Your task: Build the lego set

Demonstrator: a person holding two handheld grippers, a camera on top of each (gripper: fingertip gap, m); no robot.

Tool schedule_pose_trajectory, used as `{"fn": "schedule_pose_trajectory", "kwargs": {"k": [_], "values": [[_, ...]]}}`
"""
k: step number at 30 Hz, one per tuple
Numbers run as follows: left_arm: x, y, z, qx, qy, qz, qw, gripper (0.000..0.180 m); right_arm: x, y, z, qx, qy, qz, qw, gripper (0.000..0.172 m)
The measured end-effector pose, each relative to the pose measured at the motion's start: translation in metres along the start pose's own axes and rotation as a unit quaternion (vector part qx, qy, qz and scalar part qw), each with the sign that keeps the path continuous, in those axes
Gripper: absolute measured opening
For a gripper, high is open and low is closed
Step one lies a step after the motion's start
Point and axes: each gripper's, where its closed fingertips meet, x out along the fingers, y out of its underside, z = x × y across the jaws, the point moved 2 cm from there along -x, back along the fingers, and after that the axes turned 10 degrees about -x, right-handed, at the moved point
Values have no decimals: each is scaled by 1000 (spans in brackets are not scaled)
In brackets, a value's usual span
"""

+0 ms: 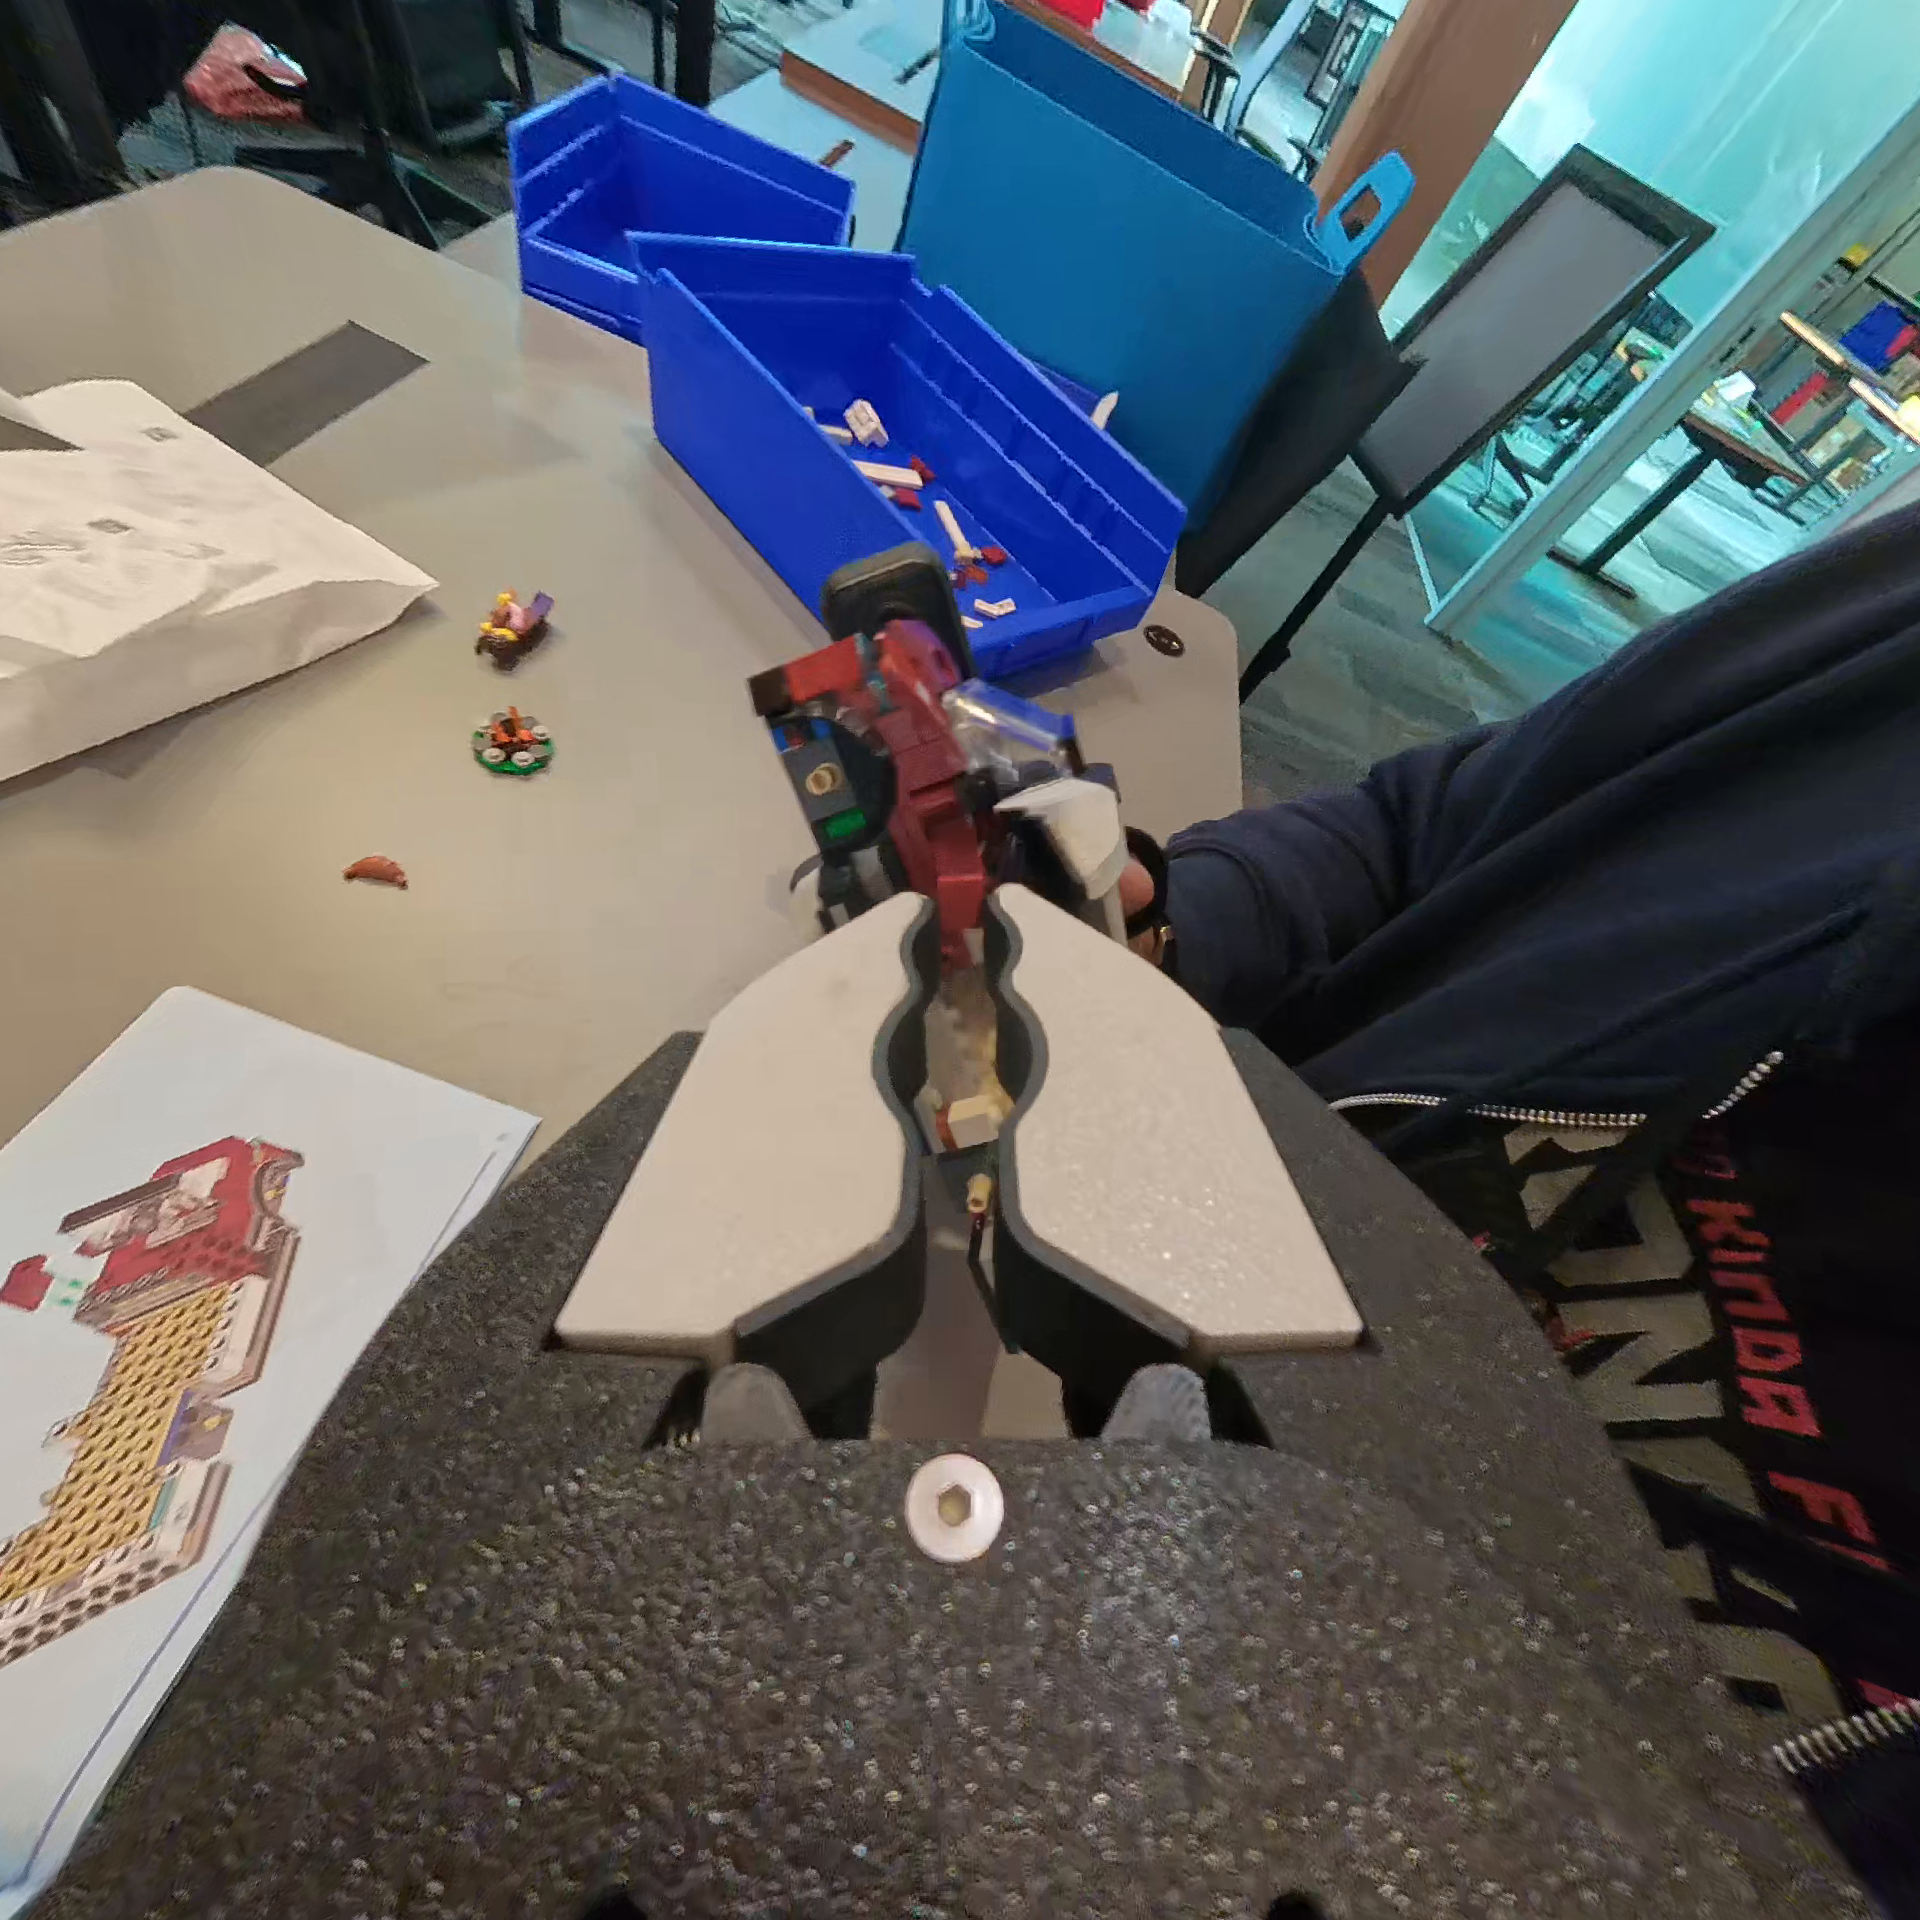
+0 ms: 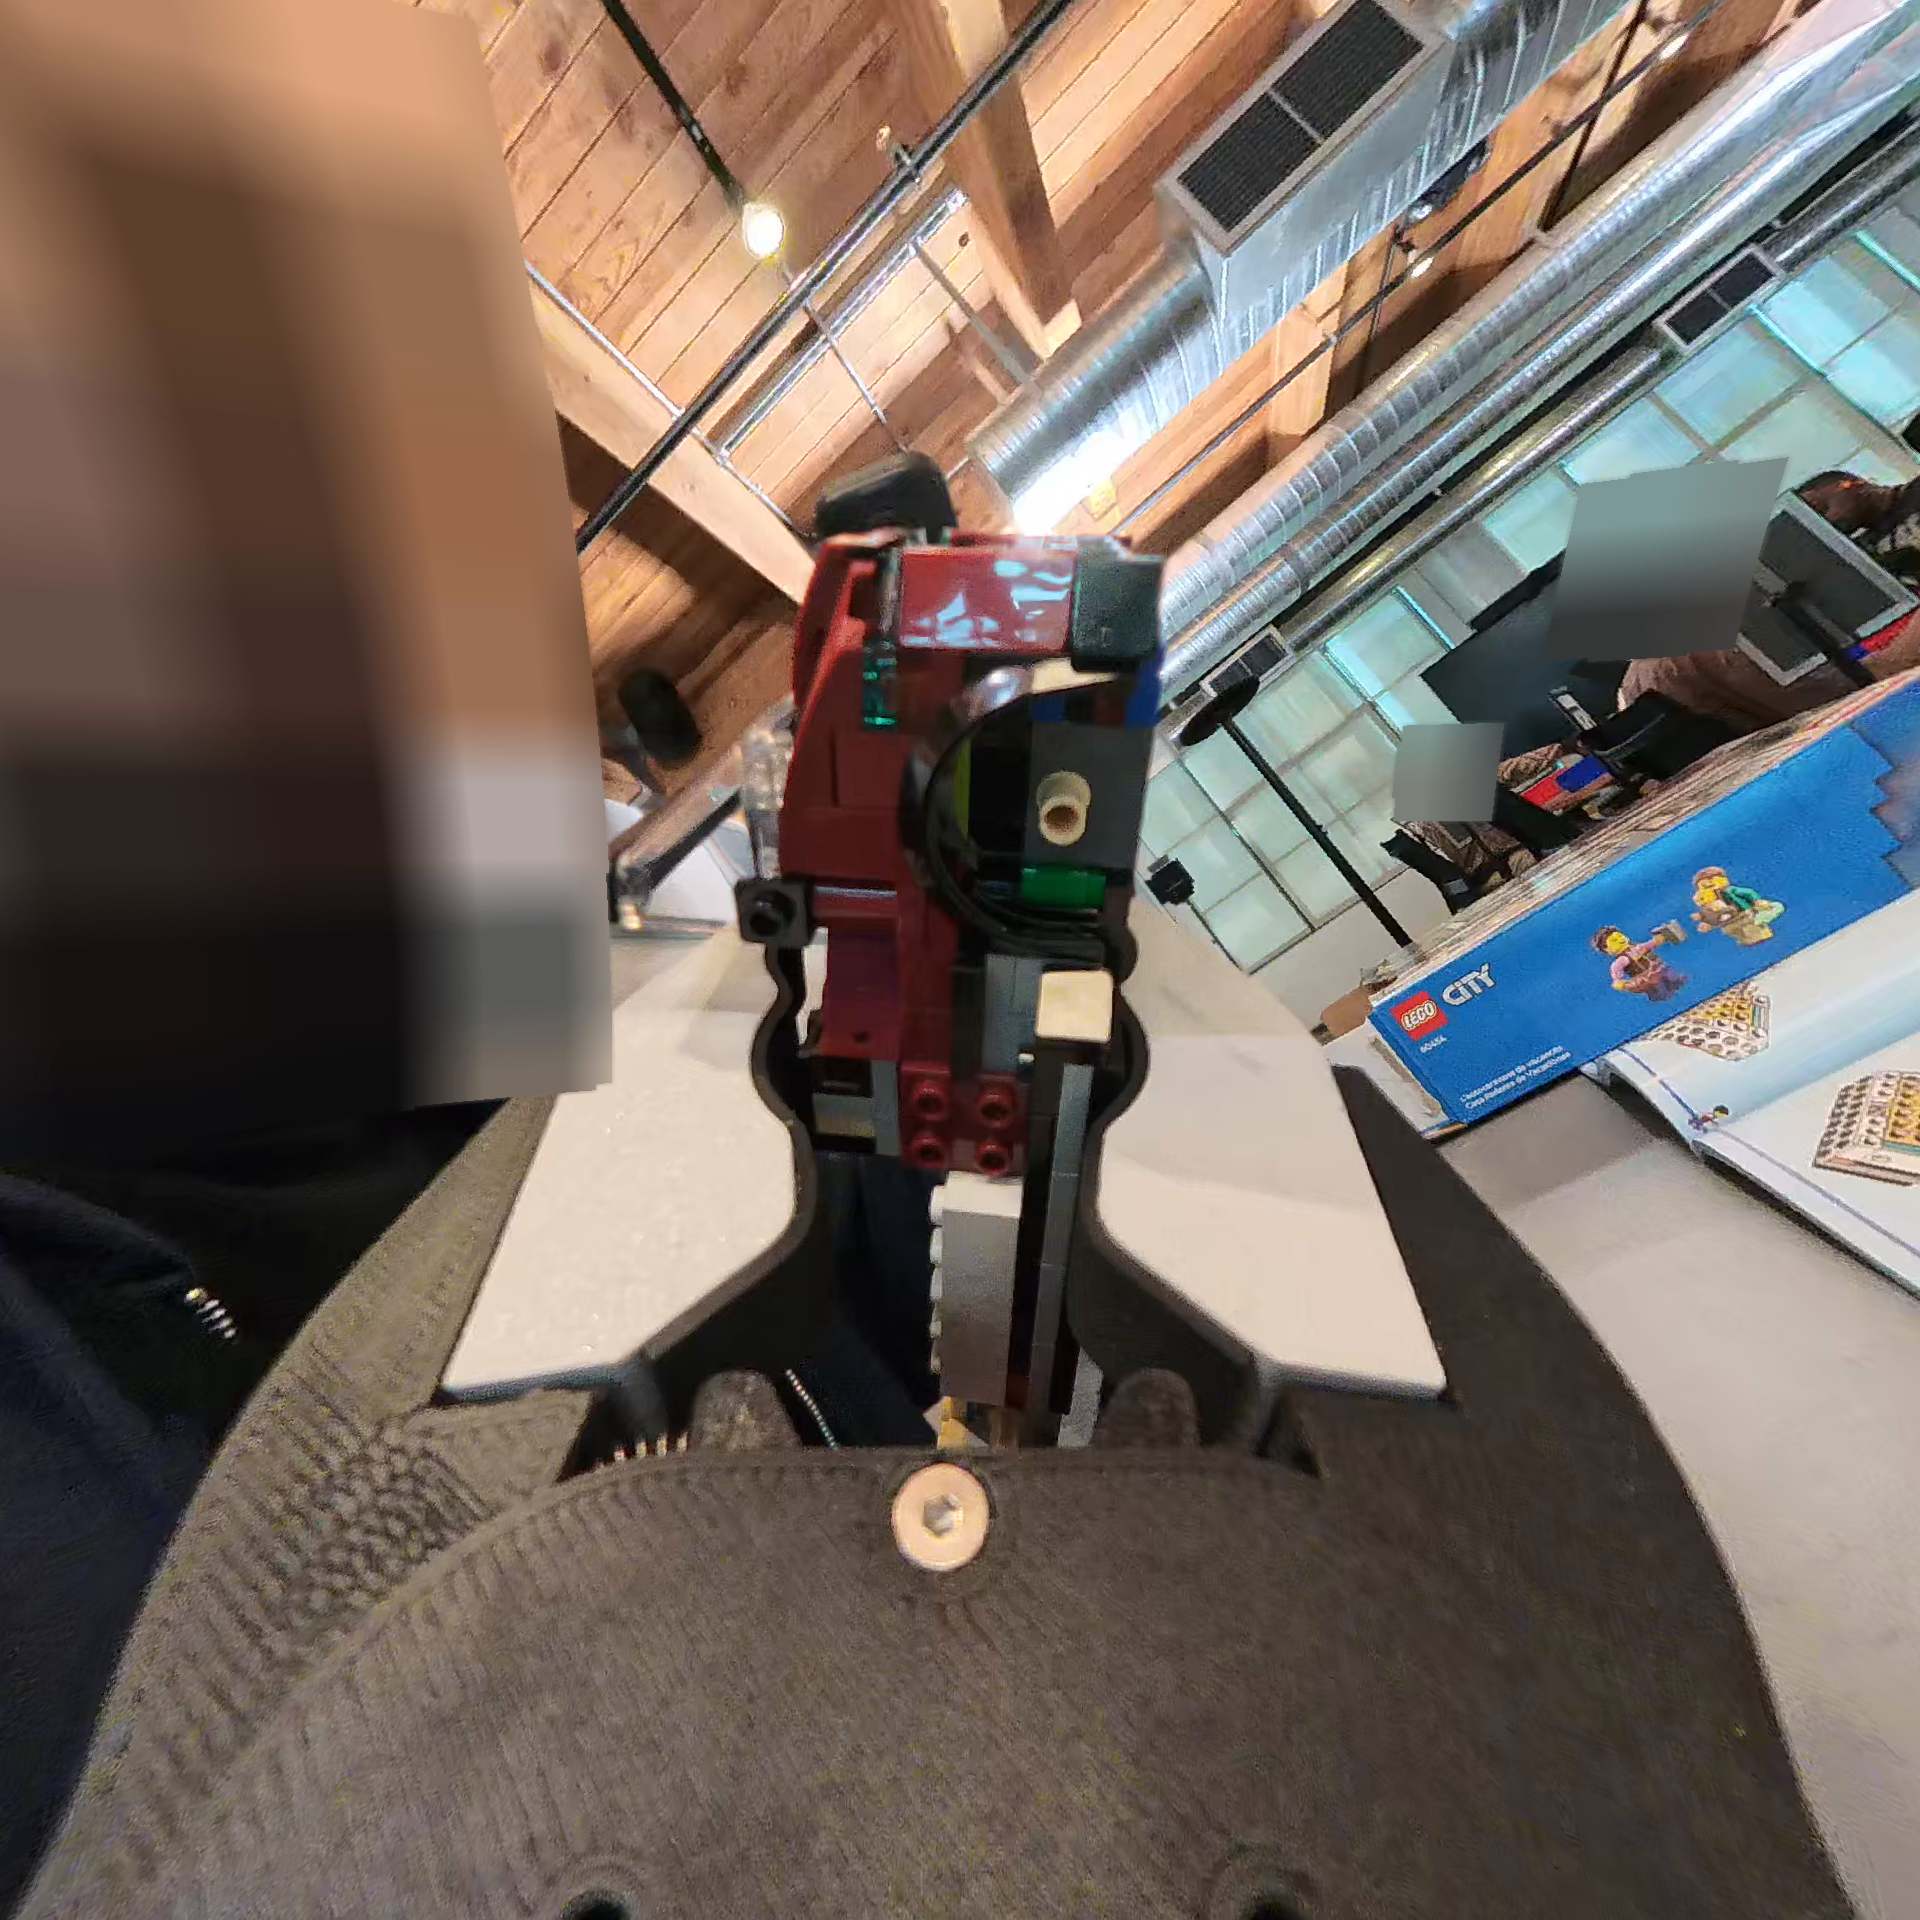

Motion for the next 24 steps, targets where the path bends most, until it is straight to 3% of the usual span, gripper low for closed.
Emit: {"fn": "schedule_pose_trajectory", "kwargs": {"k": [7,12,24], "values": [[22,-1,-17,-44,42,14,998,8,-6,6,12,-37,5,64,997,55],[23,4,-22,-77,86,5,993,8,-8,7,17,-50,10,87,995,54],[21,11,-18,-100,113,-14,988,8,-6,12,15,-71,25,110,991,54]]}}
